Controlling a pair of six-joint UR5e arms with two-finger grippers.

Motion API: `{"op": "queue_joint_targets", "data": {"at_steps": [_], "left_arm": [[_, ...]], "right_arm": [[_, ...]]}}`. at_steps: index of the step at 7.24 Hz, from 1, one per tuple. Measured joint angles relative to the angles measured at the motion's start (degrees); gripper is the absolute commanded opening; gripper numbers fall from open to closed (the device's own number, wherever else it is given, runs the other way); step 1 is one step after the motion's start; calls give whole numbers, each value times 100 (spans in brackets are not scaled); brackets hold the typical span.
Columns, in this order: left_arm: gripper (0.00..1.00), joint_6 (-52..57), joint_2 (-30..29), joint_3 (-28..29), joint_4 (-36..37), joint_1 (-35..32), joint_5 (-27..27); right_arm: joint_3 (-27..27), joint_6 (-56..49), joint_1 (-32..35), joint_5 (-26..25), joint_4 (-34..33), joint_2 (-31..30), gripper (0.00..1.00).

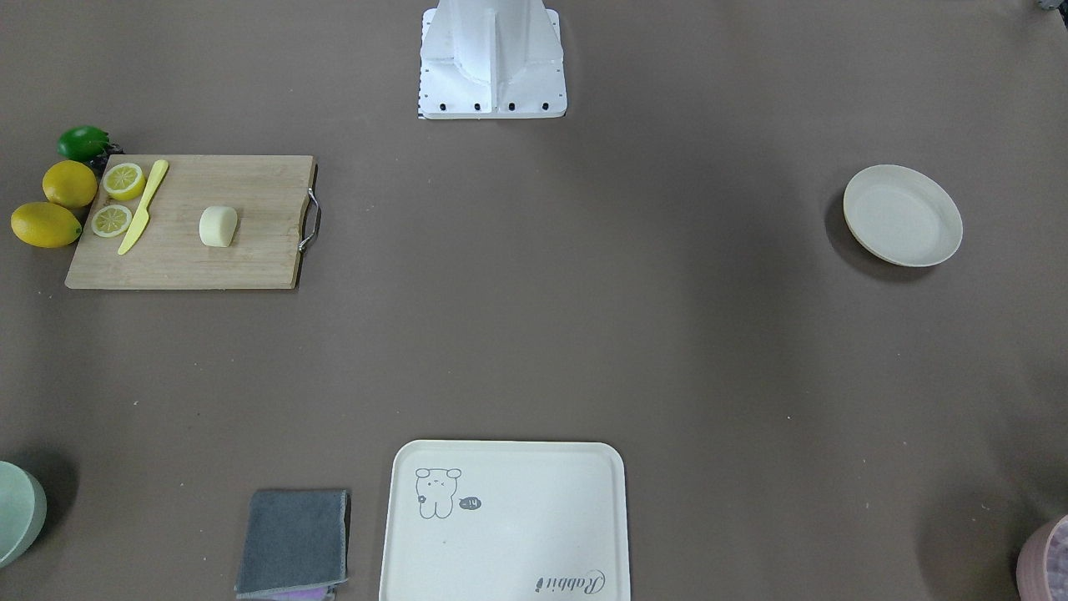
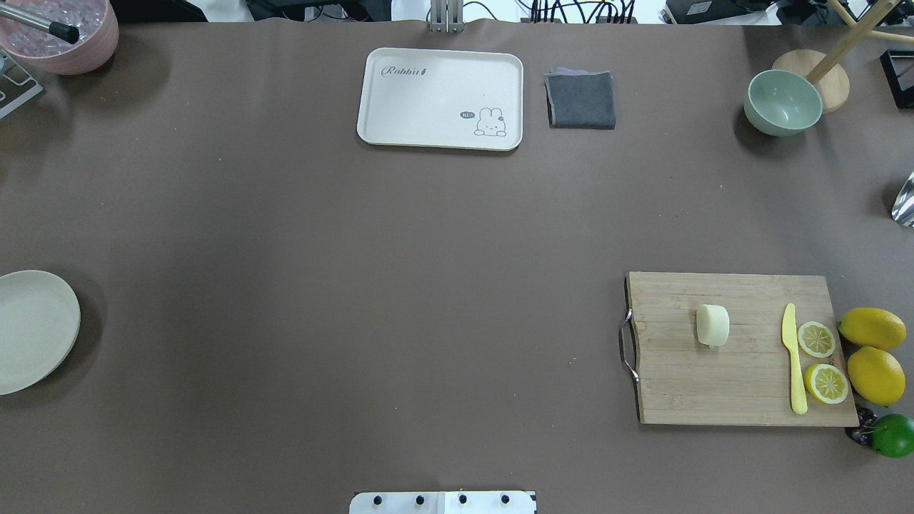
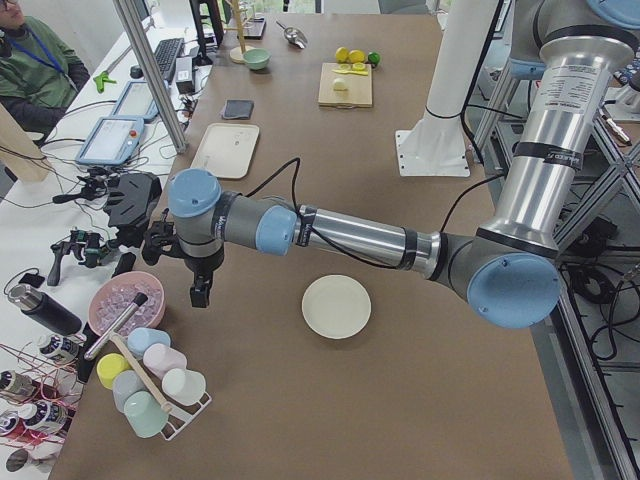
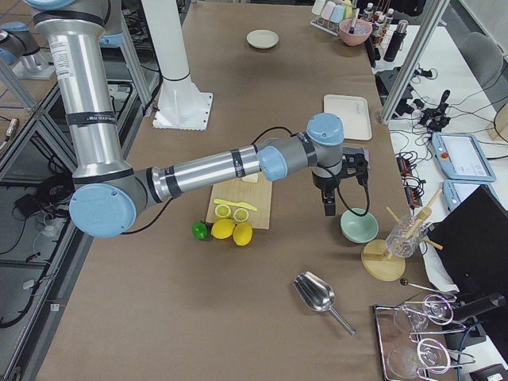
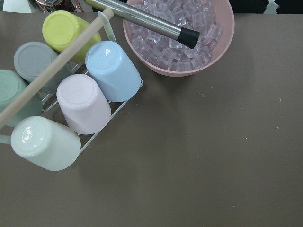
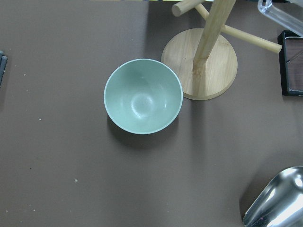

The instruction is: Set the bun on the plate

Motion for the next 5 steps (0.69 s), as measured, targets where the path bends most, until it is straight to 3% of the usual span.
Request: {"op": "queue_joint_targets", "data": {"at_steps": [5], "left_arm": [[98,-15,10,-11,-26,92,-10]], "right_arm": [[16,46,0,50,0,72,100]]}}
